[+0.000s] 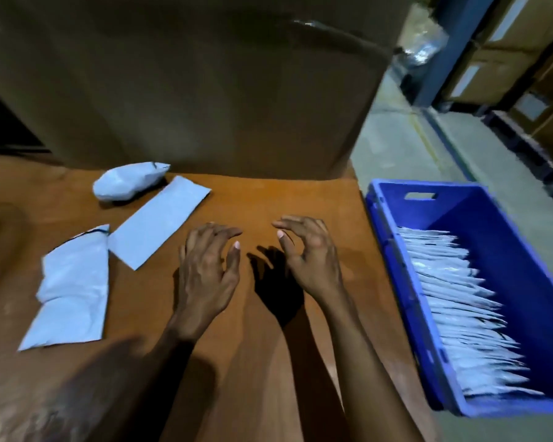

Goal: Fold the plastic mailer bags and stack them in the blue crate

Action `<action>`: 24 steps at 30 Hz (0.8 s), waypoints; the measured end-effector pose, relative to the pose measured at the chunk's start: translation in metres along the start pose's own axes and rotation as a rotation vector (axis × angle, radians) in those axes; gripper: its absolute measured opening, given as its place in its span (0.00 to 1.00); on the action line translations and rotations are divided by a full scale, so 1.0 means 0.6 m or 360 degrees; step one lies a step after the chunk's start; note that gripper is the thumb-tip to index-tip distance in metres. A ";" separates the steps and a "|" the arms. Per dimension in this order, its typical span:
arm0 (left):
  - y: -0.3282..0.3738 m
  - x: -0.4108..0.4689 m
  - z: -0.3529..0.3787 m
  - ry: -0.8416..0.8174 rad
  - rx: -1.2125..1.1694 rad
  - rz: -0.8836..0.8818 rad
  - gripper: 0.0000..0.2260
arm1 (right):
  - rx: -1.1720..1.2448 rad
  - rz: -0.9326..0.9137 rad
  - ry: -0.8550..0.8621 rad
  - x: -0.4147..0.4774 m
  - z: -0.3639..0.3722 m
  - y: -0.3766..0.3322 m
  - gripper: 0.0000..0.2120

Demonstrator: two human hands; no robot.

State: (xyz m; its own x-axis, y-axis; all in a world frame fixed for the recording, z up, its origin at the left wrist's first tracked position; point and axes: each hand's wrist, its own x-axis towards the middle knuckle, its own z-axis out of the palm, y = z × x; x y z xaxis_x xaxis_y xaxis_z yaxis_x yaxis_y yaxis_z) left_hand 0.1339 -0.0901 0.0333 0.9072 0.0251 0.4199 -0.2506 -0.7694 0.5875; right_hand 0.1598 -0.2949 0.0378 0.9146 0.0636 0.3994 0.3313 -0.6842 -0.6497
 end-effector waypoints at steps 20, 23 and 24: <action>-0.332 0.049 -0.010 -0.0219 0.0892 -0.0358 0.07 | 0.0040 0.0094 -0.0416 0.041 0.278 -0.095 0.11; -0.318 0.040 -0.012 -0.0044 0.0595 -0.0161 0.09 | 0.0039 0.0032 -0.0400 0.026 0.263 -0.087 0.12; -0.307 0.032 -0.012 -0.0028 0.0504 -0.0076 0.10 | 0.0032 0.0013 -0.0347 0.024 0.254 -0.082 0.12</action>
State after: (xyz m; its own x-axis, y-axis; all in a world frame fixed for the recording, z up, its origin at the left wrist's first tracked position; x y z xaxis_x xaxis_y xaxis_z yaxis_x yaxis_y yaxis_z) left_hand 0.1950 0.0569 -0.0620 0.9218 0.0572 0.3834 -0.0924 -0.9282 0.3605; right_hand 0.1917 -0.1495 -0.0230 0.9451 0.2150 0.2462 0.3261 -0.6708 -0.6660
